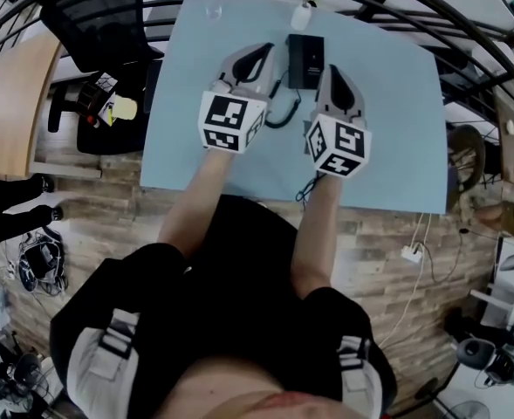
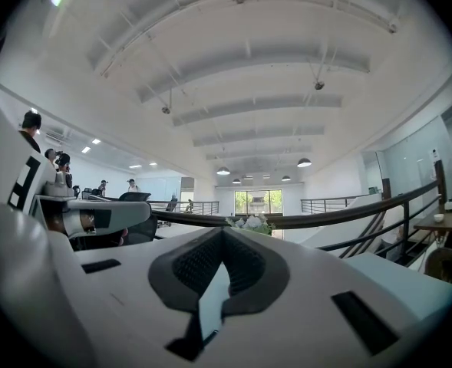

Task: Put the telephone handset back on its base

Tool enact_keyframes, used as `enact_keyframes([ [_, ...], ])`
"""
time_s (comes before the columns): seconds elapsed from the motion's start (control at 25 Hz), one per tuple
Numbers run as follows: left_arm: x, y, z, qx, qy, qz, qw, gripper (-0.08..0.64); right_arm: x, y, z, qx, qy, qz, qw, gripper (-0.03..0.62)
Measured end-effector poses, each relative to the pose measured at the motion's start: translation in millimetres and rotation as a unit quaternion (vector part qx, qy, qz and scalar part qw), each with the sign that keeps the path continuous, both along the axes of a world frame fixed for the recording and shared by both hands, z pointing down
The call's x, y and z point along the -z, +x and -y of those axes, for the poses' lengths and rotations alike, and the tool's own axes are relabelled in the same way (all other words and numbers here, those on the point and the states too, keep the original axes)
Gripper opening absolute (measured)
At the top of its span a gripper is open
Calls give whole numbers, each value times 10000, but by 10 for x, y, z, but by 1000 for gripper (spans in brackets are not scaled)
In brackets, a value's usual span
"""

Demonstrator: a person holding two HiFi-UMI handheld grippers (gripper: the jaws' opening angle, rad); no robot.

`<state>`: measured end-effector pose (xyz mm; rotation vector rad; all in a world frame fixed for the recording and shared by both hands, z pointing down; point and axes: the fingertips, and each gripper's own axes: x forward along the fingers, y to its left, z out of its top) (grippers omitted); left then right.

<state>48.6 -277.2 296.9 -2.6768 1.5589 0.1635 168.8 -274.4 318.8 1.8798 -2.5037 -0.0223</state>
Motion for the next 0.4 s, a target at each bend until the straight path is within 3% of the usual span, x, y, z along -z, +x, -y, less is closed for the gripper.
enact_keyframes([
  [0.4,-173,-130,158,-68,-193,1,9998,0,-69,-132,154,-161,-50,-46,9998,-6],
])
